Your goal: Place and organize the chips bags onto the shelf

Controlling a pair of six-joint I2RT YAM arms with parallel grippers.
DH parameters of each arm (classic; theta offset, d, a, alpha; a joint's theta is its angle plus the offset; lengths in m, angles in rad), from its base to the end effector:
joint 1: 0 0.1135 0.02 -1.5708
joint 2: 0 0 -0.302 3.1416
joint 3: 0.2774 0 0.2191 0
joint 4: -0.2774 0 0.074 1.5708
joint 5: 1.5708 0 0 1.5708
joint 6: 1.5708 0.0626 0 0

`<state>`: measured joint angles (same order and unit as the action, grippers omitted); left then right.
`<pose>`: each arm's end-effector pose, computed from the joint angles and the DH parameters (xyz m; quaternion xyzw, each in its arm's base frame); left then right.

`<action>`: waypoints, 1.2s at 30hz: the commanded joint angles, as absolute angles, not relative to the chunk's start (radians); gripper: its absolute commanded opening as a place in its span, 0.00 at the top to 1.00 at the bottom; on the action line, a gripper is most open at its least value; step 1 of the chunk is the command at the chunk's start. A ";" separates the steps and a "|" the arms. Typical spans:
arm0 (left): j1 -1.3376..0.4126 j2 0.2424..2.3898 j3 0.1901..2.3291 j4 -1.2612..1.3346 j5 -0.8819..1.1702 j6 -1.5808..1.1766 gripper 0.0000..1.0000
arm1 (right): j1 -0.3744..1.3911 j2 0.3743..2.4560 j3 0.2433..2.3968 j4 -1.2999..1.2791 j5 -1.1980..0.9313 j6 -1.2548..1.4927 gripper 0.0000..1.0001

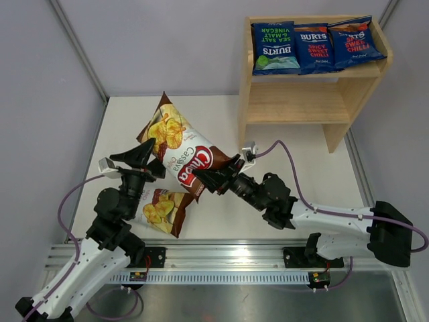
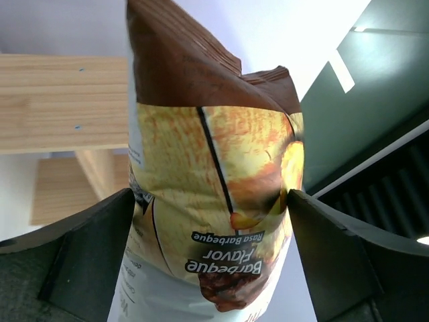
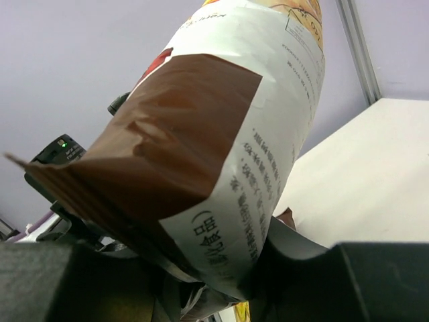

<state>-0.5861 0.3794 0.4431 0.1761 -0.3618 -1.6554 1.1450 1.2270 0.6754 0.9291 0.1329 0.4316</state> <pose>0.0745 -0.0229 0.3301 -0.4312 0.4505 -0.6484 0.4366 0.1131 0.2293 0.3886 -0.1443 0.5445 0.5590 0.6084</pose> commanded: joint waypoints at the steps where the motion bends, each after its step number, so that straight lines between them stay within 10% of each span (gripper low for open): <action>1: -0.603 0.376 0.492 0.089 -0.310 -1.551 0.01 | 1.140 1.131 0.657 0.944 0.133 0.416 0.75; 17: -0.601 0.294 0.627 -0.374 -0.422 -0.991 0.01 | 1.134 0.083 0.336 0.131 0.561 0.540 0.84; 36: -0.601 0.491 0.693 -0.379 -0.200 -0.756 0.01 | 1.129 0.357 0.543 0.184 1.029 0.403 0.82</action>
<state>-0.6003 0.4839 0.6693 -0.4103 -0.2466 -0.7982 1.1366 0.2928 0.4774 0.0277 0.9260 0.4297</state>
